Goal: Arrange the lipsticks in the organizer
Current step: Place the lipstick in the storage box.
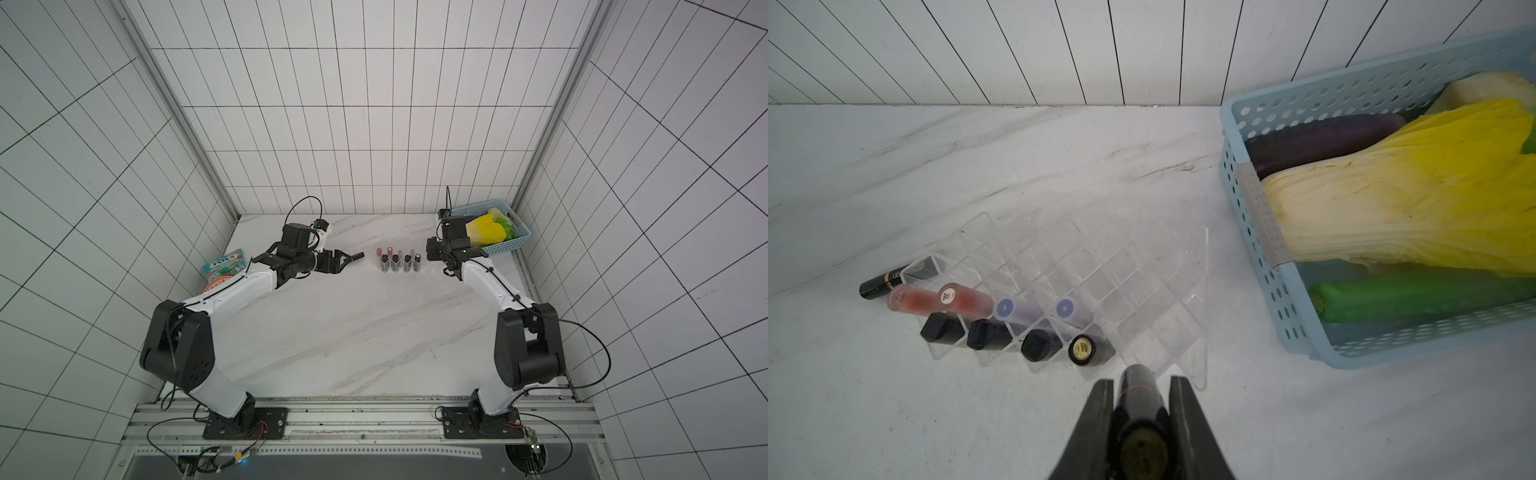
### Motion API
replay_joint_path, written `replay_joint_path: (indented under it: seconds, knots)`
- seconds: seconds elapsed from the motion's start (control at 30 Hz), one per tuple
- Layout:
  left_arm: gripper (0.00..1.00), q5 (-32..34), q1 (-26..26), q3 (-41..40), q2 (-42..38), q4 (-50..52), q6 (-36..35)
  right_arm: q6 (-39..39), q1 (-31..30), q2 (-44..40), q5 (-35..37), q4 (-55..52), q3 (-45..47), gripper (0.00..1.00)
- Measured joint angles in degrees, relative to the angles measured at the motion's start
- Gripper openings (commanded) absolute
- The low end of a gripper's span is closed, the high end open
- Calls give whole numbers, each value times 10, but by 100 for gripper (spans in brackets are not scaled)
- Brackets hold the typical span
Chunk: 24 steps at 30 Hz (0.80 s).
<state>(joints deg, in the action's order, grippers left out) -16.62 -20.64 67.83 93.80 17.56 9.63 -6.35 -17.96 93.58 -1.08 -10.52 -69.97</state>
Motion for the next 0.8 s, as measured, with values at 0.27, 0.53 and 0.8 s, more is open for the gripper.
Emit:
replay_joint_path:
  seconds: [0.27, 0.53, 0.8]
  knots:
    - [84, -5, 0, 0, 1, -2, 0, 3, 2, 26, -3, 10, -3, 9]
    - [84, -12, 0, 0, 8, -3, -2, 3, 14, 63, -9, 23, -11, 9]
    - [84, -12, 0, 0, 11, -2, -3, 3, 15, 75, -25, 33, -21, 13]
